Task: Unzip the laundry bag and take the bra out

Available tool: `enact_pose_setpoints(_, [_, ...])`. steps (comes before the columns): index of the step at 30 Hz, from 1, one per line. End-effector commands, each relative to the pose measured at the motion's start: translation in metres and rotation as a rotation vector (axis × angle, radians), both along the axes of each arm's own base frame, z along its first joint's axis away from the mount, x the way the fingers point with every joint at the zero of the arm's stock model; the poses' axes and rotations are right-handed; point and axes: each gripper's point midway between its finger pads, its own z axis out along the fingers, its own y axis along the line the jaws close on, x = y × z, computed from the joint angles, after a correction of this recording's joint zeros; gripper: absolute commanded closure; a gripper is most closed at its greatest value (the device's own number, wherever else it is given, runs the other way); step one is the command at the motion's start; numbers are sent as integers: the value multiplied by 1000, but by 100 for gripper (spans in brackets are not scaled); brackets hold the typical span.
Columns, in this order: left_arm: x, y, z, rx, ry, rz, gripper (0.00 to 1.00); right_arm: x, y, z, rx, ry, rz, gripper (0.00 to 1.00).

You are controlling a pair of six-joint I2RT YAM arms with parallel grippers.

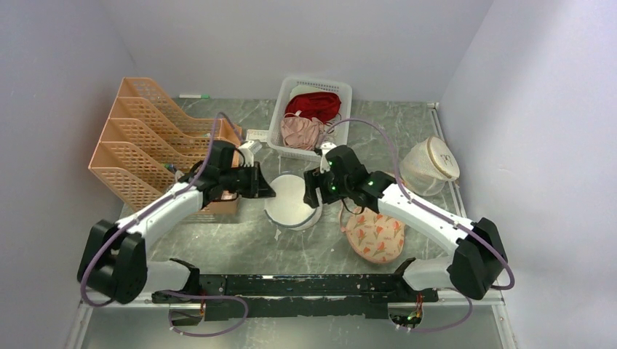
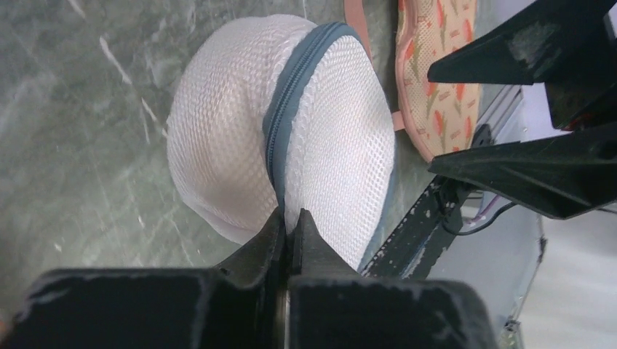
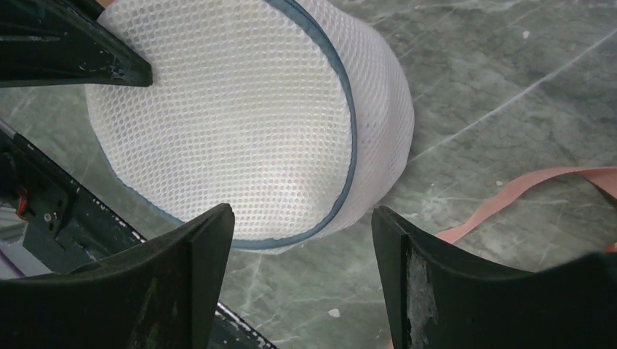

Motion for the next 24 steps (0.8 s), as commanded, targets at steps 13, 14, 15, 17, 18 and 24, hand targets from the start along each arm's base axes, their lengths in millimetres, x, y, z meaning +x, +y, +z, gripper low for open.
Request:
enact_pose_setpoints(13, [-16,57,55,-530,61,699,93,-76,113,56,236,-130,152,32])
enact_pose_setpoints(14, [-16,58,56,-530,71,707,93,-83,118,55,266,-123,159,33])
enact_pose_setpoints(15, [-16,58,55,-523,78,714,93,-91,124,54,298,-114,173,35])
enact_pose_setpoints(17, [-15,59,56,-509,82,723,93,-101,130,49,343,-106,196,40])
enact_pose_setpoints(18, [-15,59,56,-507,84,724,93,-103,131,44,353,-96,196,42])
enact_pose_setpoints(24, [-19,58,54,-524,107,720,93,-100,132,10,317,-108,137,48])
